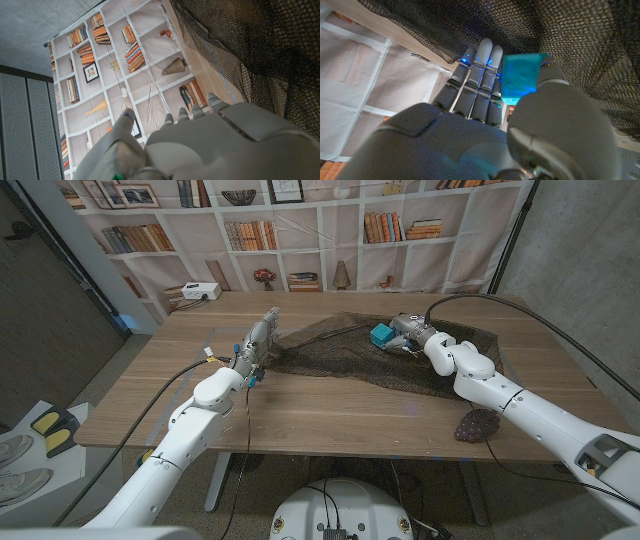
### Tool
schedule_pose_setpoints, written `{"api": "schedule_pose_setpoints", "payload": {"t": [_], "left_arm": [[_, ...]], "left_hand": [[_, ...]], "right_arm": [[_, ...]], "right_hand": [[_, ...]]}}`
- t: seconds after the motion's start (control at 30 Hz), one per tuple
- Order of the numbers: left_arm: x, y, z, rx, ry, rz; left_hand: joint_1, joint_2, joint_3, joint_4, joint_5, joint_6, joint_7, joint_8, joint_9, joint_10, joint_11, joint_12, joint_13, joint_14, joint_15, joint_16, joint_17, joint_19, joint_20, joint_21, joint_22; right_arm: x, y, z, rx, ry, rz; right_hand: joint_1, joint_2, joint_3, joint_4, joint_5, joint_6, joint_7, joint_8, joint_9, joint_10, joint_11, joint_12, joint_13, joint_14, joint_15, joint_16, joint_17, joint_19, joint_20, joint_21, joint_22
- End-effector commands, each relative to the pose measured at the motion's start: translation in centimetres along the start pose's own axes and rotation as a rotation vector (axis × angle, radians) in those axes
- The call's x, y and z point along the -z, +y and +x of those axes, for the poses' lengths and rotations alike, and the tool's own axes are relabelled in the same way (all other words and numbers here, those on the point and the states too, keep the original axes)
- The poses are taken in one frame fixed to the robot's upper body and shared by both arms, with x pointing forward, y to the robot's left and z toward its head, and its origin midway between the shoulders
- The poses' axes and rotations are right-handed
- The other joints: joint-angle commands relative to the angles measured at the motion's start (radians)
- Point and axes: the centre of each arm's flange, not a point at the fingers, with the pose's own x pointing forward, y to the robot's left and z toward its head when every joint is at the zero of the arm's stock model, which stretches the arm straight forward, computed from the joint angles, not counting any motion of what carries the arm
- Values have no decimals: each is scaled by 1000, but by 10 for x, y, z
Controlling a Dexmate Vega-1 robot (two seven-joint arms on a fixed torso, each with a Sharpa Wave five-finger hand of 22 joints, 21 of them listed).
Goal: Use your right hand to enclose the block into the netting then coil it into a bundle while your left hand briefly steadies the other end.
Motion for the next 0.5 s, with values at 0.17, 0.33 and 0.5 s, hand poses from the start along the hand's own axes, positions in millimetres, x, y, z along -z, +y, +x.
{"api": "schedule_pose_setpoints", "payload": {"t": [0.17,0.33,0.5], "left_arm": [[0,-1,4,6,8,2],[-1,-2,5,8,7,4],[0,-1,5,7,9,0]], "left_hand": [[8,-4,-2,-2,9,-54,-4,3,5,-81,7,3,1,-65,5,3,4,-1,4,-5,6],[8,-4,-3,-2,9,-54,-3,3,5,-82,7,3,1,-65,5,3,4,-1,4,-5,6],[9,-3,-3,-2,9,-54,-4,2,6,-81,7,3,1,-65,5,3,4,-1,4,-5,6]], "right_arm": [[11,11,3,-99,42,-3],[13,12,2,-96,70,-19],[17,12,2,-122,102,2]], "right_hand": [[140,219,67,91,-19,48,-82,-64,-2,-71,23,-61,-42,-62,-32,-104,-80,-33,25,8,-9],[133,186,88,76,-23,-56,-102,-136,-41,-164,3,-125,-84,-120,-32,-194,-140,-54,34,10,-16],[64,170,83,93,-25,-235,-121,-247,-67,-289,5,-209,-129,-173,-25,-261,-168,-111,49,-2,-22]]}}
